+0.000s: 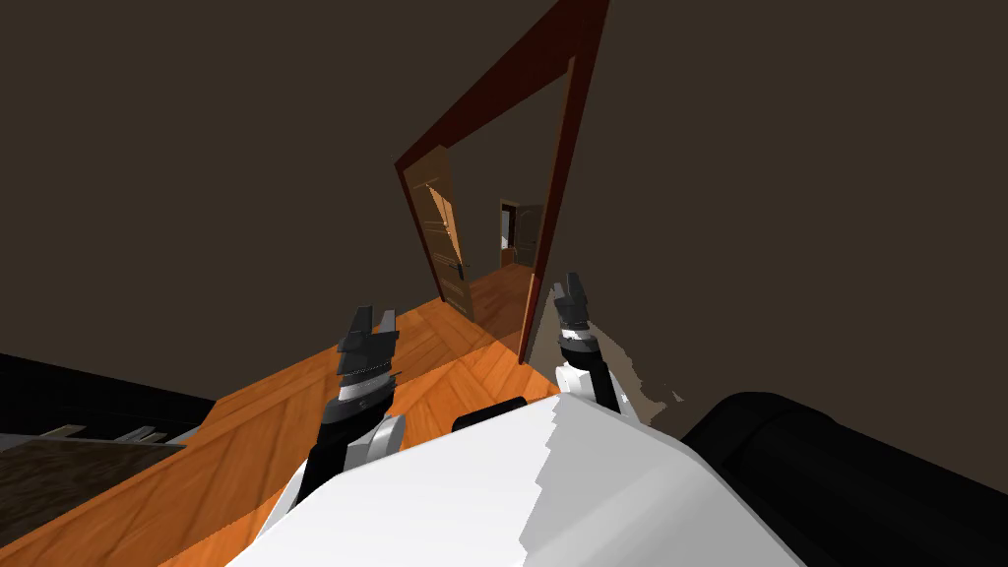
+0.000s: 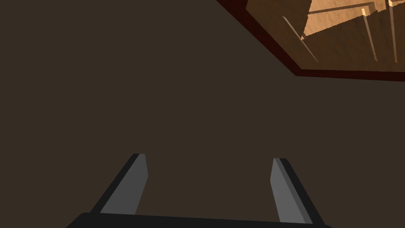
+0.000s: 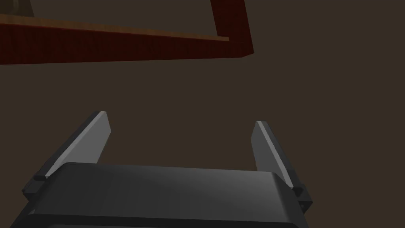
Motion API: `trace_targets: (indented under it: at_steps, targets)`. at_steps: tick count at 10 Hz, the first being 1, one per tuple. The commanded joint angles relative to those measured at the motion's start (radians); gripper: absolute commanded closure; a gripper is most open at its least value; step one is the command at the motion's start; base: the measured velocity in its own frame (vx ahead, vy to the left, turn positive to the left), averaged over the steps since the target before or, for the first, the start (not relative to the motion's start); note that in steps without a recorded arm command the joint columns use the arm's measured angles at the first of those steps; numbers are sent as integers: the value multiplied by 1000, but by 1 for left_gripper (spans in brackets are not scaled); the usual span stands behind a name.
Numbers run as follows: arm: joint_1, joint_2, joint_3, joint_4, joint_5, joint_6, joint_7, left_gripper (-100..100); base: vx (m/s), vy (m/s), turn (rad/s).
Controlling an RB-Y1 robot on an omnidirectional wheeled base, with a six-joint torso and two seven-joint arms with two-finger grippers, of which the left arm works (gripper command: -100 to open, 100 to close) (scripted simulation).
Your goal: Push the door open
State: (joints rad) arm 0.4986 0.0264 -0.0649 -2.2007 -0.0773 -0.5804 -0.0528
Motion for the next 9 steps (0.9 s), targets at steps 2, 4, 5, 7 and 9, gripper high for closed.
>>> trace_targets:
  at_steps: [2, 4, 5, 7, 9]
  targets:
    - [-36, 15, -17, 52, -4, 4, 21, -100, 107, 85, -34]
    - [-66, 25, -32, 97, -7, 7, 38, -100, 193, 75, -27]
    - [-88, 32, -43, 128, -9, 9, 51, -100, 151, 113, -39]
    - [-113, 38, -55, 165, -12, 12, 65, -100, 173, 113, -33]
    - [-149, 47, -73, 218, -16, 16, 86, -100, 150, 82, -29]
